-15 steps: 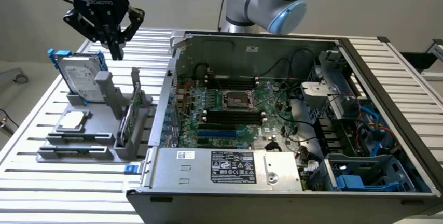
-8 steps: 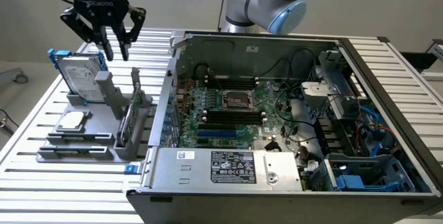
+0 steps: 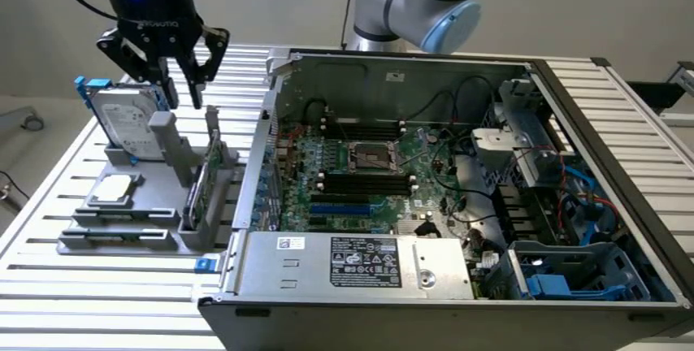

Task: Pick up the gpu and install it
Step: 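Pick up the gpu and move the gpu toward the slot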

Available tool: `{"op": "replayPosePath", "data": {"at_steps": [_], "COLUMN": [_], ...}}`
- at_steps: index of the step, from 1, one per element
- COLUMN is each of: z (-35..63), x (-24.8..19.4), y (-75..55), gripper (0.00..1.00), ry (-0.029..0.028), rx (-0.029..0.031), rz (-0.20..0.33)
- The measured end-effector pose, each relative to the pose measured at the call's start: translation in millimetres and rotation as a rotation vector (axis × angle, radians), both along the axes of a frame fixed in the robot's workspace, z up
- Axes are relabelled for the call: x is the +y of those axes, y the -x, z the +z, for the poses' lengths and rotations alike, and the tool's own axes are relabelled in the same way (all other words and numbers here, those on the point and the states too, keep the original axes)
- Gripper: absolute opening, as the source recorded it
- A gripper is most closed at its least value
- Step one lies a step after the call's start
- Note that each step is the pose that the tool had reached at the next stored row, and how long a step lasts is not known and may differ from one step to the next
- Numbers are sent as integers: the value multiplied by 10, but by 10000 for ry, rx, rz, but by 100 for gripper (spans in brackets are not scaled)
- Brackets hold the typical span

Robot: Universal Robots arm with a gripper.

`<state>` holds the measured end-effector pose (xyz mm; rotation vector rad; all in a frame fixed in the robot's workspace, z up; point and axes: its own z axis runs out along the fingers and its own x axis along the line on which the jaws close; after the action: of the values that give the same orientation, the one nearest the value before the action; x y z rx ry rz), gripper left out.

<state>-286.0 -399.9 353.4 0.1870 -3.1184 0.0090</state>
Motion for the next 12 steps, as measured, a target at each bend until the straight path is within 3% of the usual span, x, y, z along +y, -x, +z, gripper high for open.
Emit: {"op": "replayPosePath", "data": {"at_steps": [12], "z": [-218], "x": [-134], "y": [6], "gripper": [36], "ry": [0], "rx": [-8], "rz": [-246]}}
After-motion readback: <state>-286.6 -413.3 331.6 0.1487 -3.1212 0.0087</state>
